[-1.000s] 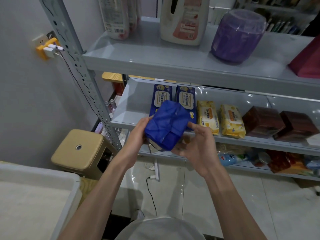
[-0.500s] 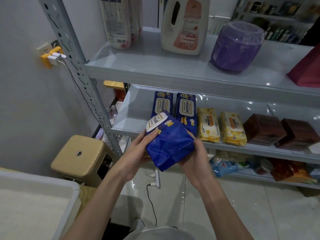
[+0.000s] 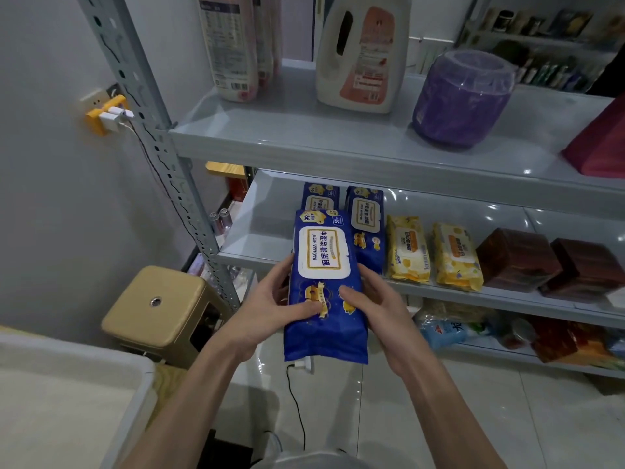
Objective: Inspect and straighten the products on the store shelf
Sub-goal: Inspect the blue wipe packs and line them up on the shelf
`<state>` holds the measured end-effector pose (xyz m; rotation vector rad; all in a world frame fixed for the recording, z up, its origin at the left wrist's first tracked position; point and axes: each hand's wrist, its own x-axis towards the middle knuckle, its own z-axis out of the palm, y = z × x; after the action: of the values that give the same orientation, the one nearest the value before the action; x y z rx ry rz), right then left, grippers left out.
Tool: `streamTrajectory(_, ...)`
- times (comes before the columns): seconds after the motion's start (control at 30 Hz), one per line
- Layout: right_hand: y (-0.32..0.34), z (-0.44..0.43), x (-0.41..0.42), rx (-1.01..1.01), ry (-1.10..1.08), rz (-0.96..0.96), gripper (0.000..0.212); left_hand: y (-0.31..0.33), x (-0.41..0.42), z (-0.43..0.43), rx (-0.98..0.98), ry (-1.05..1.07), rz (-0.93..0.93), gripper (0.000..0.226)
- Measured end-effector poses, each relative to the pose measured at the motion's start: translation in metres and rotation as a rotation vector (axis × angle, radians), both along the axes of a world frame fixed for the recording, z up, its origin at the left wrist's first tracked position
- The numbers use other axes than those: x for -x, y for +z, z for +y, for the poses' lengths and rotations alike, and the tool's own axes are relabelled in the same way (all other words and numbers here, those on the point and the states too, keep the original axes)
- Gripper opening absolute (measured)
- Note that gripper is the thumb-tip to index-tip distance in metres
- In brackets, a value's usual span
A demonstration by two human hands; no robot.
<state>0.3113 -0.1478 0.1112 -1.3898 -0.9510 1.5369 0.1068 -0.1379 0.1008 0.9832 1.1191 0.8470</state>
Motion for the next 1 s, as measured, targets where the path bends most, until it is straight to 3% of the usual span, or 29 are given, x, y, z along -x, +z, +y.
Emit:
streamTrajectory(0.17,-0.013,-0.005,-0.003,-0.047,0.005,0.051,0.059,-0.001,-0.006,0.001,0.047,0.020,0.035,0.091)
streamTrajectory(0.3,-0.022,-0.002,-0.004,-0.065,0.055,0.012,0.069,-0.008,-0.014,-0.003,-0.001,0.072,0.081,0.085)
streamTrajectory(0.43,-0.030,0.004,0.000,-0.087,0.101,0.035,0.067,-0.016,-0.006,-0.003,-0.014,0.087,0.120,0.094)
streamTrajectory(0.67,-0.056,0.021,0.040,-0.093,0.197,0.041,0.069,-0.027,0.037,0.011,0.016,0.084,0.154,0.084)
streamTrajectory(1.0,-0.094,0.073,0.118,-0.069,0.136,0.038,0.065,-0.069,0.109,0.075,0.034,0.045,0.179,0.083)
